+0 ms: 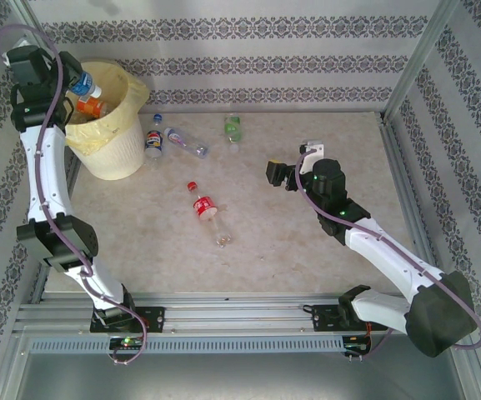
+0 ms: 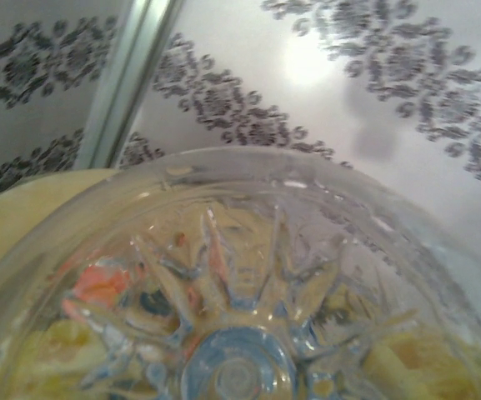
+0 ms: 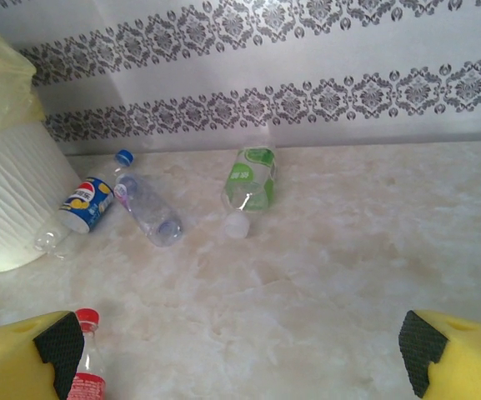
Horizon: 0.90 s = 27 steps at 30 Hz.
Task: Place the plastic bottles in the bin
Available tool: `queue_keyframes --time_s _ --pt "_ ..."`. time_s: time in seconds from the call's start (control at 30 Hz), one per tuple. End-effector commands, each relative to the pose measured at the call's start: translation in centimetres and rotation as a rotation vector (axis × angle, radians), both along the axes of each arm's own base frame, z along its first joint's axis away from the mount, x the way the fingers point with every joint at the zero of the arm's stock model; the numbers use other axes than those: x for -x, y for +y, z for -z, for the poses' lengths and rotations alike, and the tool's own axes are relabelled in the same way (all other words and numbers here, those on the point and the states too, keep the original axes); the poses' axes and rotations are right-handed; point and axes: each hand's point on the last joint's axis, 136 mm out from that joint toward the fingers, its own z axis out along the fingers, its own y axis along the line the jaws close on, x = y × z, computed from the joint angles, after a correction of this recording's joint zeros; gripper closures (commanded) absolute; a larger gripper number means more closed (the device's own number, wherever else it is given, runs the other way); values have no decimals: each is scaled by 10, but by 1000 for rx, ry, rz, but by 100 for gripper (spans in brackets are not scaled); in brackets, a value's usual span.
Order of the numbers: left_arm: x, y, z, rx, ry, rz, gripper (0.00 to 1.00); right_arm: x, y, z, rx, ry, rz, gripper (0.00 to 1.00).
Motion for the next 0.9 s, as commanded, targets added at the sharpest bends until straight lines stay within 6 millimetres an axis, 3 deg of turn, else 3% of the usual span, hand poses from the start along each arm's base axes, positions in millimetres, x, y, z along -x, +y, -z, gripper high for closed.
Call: queue_keyframes --time_s 0.0,0.17,0.27,0.53,0.73,0.87 --pt "4 23 24 109 28 -127 44 0 -10 0 -18 -3 42 2" --pt "3 25 52 196 107 -149 14 -1 -10 -1 -20 0 43 2" --pt "6 25 53 208 116 -158 5 -1 -9 -1 -24 3 40 2" --pt "8 17 46 177 111 -116 2 -3 -8 2 -33 15 39 2" --pt "-14 -5 47 155 110 33 0 -5 -6 2 -39 21 34 2" --pt "-39 -23 53 171 105 166 0 -6 -4 2 -44 28 29 2"
